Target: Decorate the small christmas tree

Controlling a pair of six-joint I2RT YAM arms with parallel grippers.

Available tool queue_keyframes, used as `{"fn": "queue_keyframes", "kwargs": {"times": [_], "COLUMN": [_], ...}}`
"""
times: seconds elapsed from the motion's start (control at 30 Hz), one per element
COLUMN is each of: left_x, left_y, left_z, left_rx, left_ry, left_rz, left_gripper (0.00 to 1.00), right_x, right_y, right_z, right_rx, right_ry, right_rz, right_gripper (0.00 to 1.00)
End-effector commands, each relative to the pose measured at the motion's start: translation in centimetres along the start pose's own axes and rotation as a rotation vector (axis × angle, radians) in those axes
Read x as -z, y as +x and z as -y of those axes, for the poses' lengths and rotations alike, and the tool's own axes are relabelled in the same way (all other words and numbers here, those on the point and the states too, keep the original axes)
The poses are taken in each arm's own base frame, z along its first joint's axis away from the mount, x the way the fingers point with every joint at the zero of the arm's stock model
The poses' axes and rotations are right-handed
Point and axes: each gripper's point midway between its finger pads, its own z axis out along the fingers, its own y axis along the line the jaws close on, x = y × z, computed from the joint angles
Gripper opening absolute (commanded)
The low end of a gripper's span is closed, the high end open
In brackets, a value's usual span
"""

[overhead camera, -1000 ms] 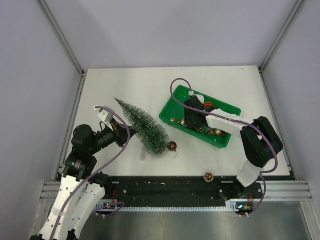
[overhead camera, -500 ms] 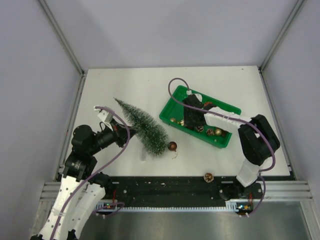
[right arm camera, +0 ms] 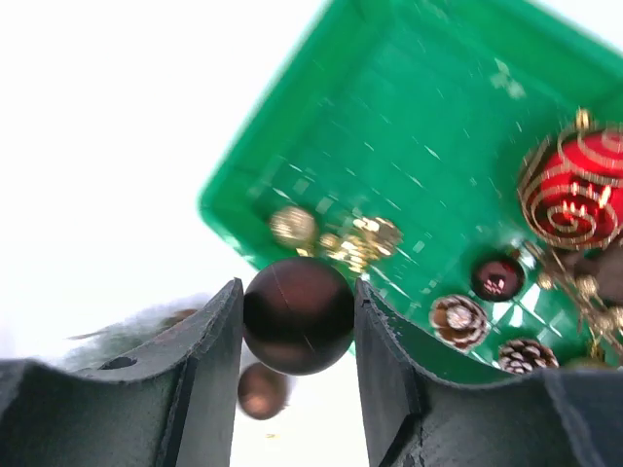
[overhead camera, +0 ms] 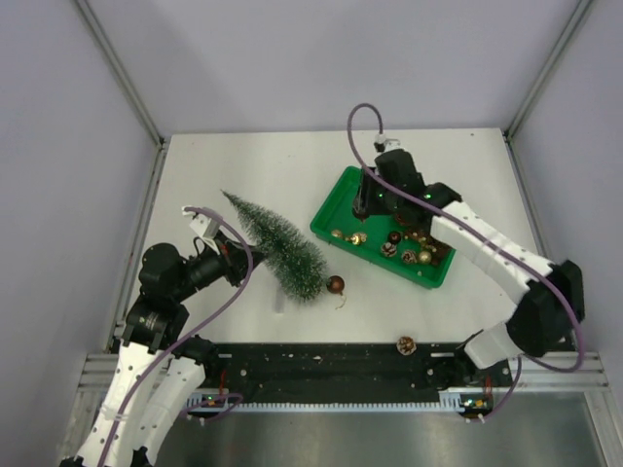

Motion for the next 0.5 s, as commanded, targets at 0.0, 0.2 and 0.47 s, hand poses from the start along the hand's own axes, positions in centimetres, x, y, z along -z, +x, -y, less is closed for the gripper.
{"fn": "queue_keyframes", "kwargs": {"times": [0.0, 0.2, 0.47], "left_x": [0.0, -0.1, -0.1], "left_y": [-1.4, -1.2, -1.1], "left_z": [0.2, 0.2, 0.3], "left_rx": [-0.043, -0.028, -0.022], "left_ry": [0.008, 0.010, 0.018], "left_rz": [0.052, 0.046, 0.050], "left_gripper": [0.00, 0.00, 0.00], "right_x": [9.1, 16.4, 23.6], "right_y": [-6.1, -5.5, -4.1], "right_z": [-4.7, -8.6, -15.4], "right_rx": [-0.004, 0.015, -0.066], "right_ry": [-0.285, -0.494, -0.840], "right_rz": [0.172, 0.227, 0.352], "right_gripper": [0.28, 0.28, 0.28]}}
